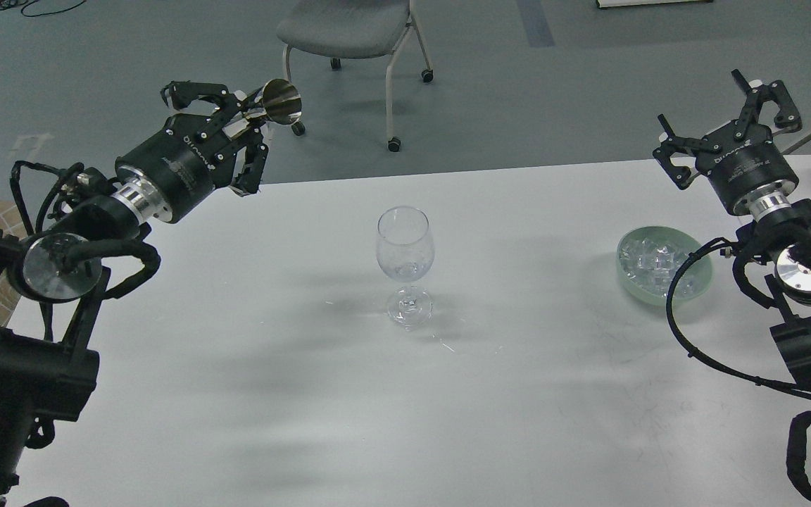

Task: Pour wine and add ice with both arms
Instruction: 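Carry the jigger back and set it down near its start spot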

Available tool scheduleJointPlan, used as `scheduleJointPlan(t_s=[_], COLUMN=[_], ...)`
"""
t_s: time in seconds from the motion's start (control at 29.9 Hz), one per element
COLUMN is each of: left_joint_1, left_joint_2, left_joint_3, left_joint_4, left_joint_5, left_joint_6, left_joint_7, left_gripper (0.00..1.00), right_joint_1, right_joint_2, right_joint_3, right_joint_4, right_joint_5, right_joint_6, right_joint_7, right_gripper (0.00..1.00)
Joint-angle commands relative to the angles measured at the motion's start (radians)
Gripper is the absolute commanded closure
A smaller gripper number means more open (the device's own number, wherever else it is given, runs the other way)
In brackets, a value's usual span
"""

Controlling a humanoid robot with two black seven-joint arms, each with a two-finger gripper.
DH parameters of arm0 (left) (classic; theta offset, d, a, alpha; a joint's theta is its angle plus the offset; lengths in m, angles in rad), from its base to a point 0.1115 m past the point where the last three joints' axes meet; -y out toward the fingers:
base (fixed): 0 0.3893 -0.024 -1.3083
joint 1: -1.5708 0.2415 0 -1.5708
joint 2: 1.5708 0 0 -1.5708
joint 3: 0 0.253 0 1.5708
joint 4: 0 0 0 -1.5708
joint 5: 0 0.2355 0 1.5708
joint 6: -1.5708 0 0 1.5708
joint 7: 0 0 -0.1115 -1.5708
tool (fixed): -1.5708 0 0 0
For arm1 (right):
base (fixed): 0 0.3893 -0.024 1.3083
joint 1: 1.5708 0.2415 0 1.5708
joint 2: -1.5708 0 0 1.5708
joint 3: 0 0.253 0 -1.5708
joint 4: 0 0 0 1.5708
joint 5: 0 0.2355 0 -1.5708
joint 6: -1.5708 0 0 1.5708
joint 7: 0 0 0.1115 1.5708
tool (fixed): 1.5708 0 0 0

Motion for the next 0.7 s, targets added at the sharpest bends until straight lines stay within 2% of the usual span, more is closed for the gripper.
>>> scheduleJointPlan(t_s=[0.0,0.1,0.3,0.33,0.37,0.47,0.53,0.67], left_joint_1=[0.063,0.105,0.143,0.157,0.175,0.2,0.202,0.182], left_joint_2=[-0.011,-0.022,-0.031,-0.033,-0.034,-0.051,-0.068,-0.076], left_joint_3=[-0.104,-0.175,-0.267,-0.274,-0.273,-0.271,-0.271,-0.262], left_joint_4=[0.073,0.116,0.286,0.326,0.367,0.421,0.441,0.515], left_joint_5=[-0.055,-0.14,-0.266,-0.274,-0.276,-0.279,-0.288,-0.289], left_joint_6=[-0.003,0.002,0.003,-0.003,-0.006,-0.039,-0.072,-0.073], left_joint_7=[-0.008,-0.028,-0.092,-0.115,-0.161,-0.225,-0.23,-0.236], left_gripper=[1.0,1.0,1.0,1.0,1.0,1.0,1.0,1.0], right_joint_1=[-0.003,-0.019,-0.022,-0.022,-0.02,-0.02,-0.019,-0.019], right_joint_2=[0.0,-0.002,-0.002,-0.002,-0.002,0.0,0.0,0.002], right_joint_3=[-0.004,-0.004,-0.005,-0.005,-0.005,-0.005,-0.005,-0.007], right_joint_4=[0.0,-0.002,-0.003,-0.003,-0.003,-0.003,-0.003,-0.002], right_joint_5=[-0.002,-0.004,-0.017,-0.027,-0.034,-0.051,-0.065,-0.071], right_joint_6=[-0.006,-0.012,-0.035,-0.037,-0.037,-0.037,-0.037,-0.038], right_joint_7=[-0.002,-0.004,-0.006,-0.006,-0.006,-0.006,-0.006,-0.004], right_gripper=[0.0,0.0,0.0,0.0,0.0,0.0,0.0,0.0])
